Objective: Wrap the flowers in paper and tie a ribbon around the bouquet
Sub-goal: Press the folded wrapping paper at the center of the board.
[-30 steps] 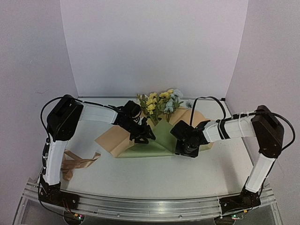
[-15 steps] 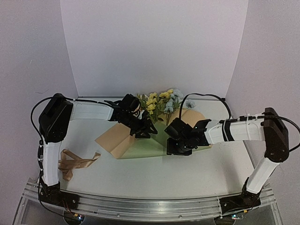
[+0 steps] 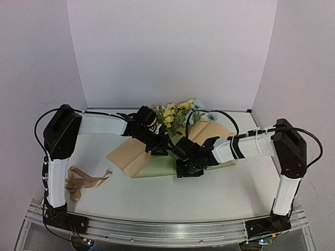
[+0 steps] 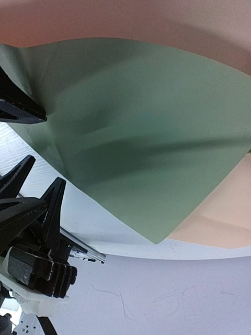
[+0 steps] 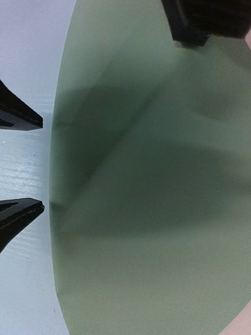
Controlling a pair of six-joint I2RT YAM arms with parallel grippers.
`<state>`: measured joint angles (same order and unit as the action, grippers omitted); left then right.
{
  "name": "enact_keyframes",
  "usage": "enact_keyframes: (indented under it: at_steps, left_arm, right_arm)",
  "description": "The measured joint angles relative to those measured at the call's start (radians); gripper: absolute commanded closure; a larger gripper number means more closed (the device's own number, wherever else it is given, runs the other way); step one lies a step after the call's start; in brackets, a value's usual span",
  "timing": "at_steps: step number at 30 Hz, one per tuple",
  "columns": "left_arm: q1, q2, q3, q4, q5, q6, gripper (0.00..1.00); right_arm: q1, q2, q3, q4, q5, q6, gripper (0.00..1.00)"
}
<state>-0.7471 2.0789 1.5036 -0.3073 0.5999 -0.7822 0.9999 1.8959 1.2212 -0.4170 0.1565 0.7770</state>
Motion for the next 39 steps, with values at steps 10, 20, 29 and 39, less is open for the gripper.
enact_keyframes:
  at_steps: [10,20,29,39]
  left_arm:
    - [0.000,-0.009,-0.003,-0.030,-0.009,0.009,0.47]
    - [-0.024,-0.211,-0.172,-0.027,-0.027,0.020,0.47]
    - [-0.146,-0.210,-0.322,0.042,-0.002,-0.006,0.51]
    - [-0.101,-0.136,-0.322,0.136,-0.043,-0.040,0.53]
  right_arm:
    - [-0.083,0.062,0.067,-0.003,-0.015,-0.003,0.54]
    - [-0.127,0.108,0.084,-0.006,-0.033,0.005,0.54]
    - [-0.145,0.110,0.086,-0.010,-0.037,0.020,0.53]
    - [-0.148,0.079,0.086,-0.022,-0.020,0.032,0.53]
